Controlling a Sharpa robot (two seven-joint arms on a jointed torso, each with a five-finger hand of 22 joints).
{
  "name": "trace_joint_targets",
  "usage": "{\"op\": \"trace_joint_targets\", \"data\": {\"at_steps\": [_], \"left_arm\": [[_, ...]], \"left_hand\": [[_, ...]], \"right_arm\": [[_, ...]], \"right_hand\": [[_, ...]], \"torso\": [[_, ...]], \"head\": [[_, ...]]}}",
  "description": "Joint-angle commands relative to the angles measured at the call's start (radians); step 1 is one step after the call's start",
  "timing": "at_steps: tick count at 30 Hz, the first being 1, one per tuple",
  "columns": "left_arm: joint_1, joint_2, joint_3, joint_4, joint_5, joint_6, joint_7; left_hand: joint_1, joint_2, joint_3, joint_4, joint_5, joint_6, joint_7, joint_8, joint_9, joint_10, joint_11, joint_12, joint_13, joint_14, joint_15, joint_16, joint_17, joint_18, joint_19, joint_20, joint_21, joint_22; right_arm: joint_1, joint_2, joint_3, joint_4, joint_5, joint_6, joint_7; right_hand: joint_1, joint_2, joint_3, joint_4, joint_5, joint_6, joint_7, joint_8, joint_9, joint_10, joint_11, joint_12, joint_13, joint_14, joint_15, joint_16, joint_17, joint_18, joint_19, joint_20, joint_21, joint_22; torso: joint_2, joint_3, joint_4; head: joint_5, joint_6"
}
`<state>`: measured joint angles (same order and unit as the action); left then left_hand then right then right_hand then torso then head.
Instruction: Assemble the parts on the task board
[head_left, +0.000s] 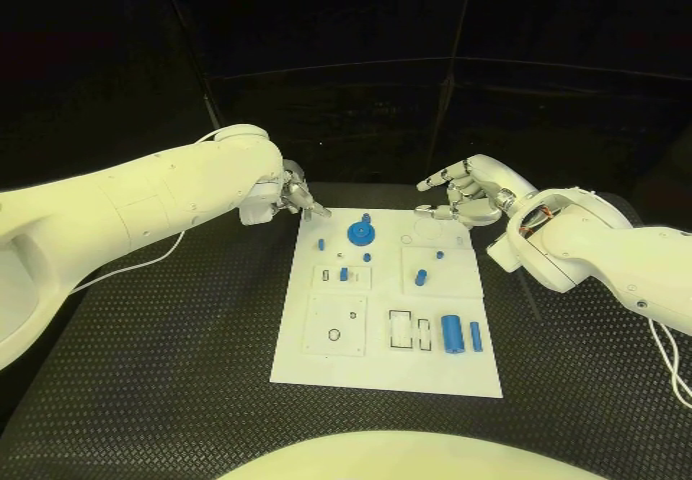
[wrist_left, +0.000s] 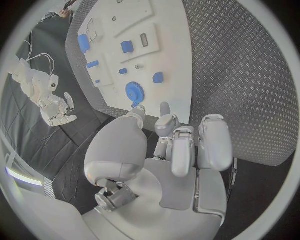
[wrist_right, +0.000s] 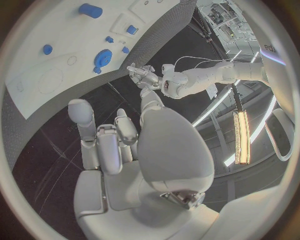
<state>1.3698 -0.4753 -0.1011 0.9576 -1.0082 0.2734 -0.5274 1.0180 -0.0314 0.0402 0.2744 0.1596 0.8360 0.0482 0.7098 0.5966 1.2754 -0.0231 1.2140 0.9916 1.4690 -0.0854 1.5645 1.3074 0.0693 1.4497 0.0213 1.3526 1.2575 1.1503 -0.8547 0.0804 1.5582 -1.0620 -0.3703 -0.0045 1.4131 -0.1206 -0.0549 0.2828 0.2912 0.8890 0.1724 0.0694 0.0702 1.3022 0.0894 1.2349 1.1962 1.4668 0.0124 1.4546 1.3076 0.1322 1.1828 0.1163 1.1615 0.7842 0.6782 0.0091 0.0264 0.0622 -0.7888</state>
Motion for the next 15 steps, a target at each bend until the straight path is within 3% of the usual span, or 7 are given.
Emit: {"op": "trace_joint_targets", "data": {"at_steps": [1,11,15], "left_arm": [[-0.006,0.013,-0.001,-0.018,-0.004,0.052,0.005],[-0.024,0.036,-0.009,-0.048,-0.003,0.077,0.004],[-0.027,0.038,-0.020,-0.049,0.005,0.089,0.003]], "left_hand": [[0.012,-0.001,-0.010,0.000,-0.006,0.004,0.006,-0.009,-0.004,-0.005,0.006,-0.001,-0.001,0.102,0.007,0.006,0.263,-0.001,-0.001,0.009,-0.003,0.001],[0.013,0.001,-0.023,0.006,-0.010,0.008,0.008,-0.017,-0.010,-0.007,0.008,-0.001,-0.004,0.102,0.009,0.006,0.263,-0.001,-0.001,0.011,-0.003,0.002],[0.014,0.001,-0.030,0.009,-0.012,0.010,0.008,-0.021,-0.013,-0.008,0.008,-0.001,-0.006,0.102,0.009,0.006,0.263,-0.001,-0.002,0.011,-0.005,0.000]], "right_arm": [[0.002,0.002,0.001,0.003,0.002,0.006,0.008],[0.002,0.005,0.001,0.003,0.002,0.012,0.010],[0.002,0.006,0.001,0.003,0.002,0.018,0.011]], "right_hand": [[-0.010,0.001,-0.008,-0.001,0.003,-0.001,0.003,0.001,-0.001,-0.006,-0.002,-0.003,-0.001,0.054,-0.005,-0.004,0.056,0.012,-0.007,-0.002,-0.003,-0.001],[-0.011,0.005,-0.009,0.000,0.006,-0.001,0.003,0.001,0.000,-0.009,-0.002,-0.005,-0.004,0.054,-0.005,-0.006,0.054,0.013,-0.008,-0.002,-0.006,-0.005],[-0.011,0.006,-0.010,0.001,0.006,0.000,0.003,0.001,0.000,-0.012,-0.002,-0.009,-0.008,0.052,-0.005,-0.009,0.049,0.014,-0.010,-0.002,-0.008,-0.010]], "torso": [[0.001,-0.0005,-0.0015],[0.000,0.0003,-0.0010],[-0.001,0.0011,0.0004]], "head": [[0.001,-0.003],[0.000,-0.005],[-0.001,-0.006]]}}
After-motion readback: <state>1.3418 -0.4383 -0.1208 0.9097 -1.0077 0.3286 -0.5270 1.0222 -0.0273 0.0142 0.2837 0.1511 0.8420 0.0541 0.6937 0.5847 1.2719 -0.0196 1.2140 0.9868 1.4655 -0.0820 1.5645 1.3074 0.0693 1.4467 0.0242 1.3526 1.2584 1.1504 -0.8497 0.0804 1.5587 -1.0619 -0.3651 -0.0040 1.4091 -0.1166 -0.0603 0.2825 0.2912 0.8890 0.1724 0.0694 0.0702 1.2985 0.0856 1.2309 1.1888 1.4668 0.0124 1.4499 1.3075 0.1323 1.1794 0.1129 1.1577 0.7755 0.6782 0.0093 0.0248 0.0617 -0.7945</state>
